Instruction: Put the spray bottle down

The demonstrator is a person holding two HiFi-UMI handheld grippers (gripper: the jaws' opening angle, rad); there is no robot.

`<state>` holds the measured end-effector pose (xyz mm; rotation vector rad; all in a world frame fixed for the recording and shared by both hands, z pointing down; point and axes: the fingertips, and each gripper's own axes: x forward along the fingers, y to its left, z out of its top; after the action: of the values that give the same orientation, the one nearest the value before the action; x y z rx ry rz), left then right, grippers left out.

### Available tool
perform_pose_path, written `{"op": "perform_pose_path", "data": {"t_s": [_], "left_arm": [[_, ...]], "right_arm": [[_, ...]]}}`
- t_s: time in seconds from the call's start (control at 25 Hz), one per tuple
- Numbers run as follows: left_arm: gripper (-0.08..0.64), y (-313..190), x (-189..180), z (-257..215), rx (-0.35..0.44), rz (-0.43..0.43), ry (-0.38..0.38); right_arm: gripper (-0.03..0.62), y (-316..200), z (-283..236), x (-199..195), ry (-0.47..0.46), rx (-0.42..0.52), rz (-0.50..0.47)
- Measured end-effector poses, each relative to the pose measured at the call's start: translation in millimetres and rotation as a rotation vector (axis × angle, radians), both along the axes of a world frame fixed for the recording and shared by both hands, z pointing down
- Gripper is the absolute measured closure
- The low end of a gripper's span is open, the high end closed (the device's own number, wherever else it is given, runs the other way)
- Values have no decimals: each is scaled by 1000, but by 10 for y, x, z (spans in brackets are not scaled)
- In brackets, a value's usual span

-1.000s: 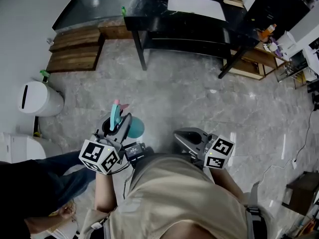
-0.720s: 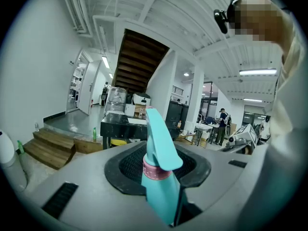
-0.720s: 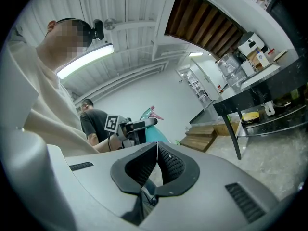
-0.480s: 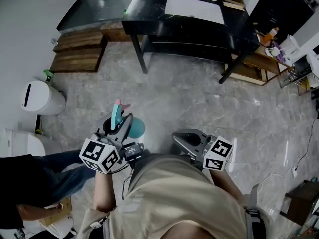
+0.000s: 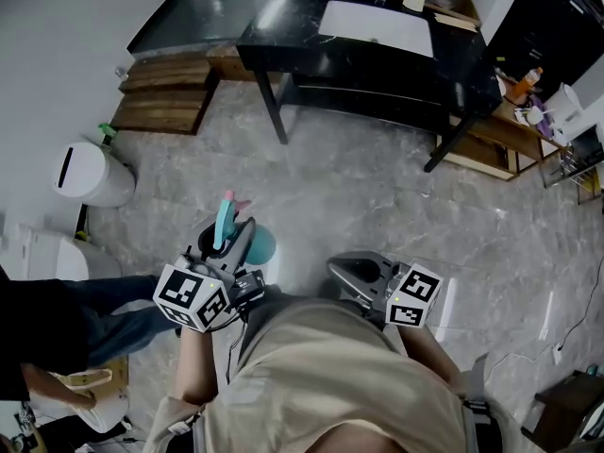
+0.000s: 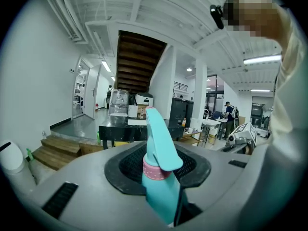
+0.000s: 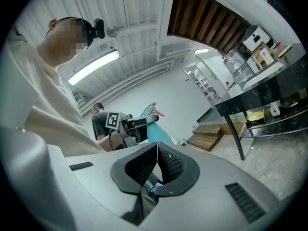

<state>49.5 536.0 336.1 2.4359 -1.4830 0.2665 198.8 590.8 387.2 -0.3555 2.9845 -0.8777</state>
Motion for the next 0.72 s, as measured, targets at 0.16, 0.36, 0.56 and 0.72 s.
{"op": "perform_pose_path", "data": {"t_s": [0.16, 0.36, 0.56, 0.72], "left_arm": [[428, -10, 42, -24, 0, -20, -36], [428, -70, 64, -59, 7, -29, -45], [428, -193, 94, -12, 1, -8, -39], [428, -308, 81, 52, -1, 8, -26]], "right_arm": [[569, -60, -13, 37, -20, 3, -29], [569, -127, -40, 56, -33, 10, -38], [569, -236, 20, 110, -5, -10, 3], [569, -303, 28, 106, 6, 1, 17]]}}
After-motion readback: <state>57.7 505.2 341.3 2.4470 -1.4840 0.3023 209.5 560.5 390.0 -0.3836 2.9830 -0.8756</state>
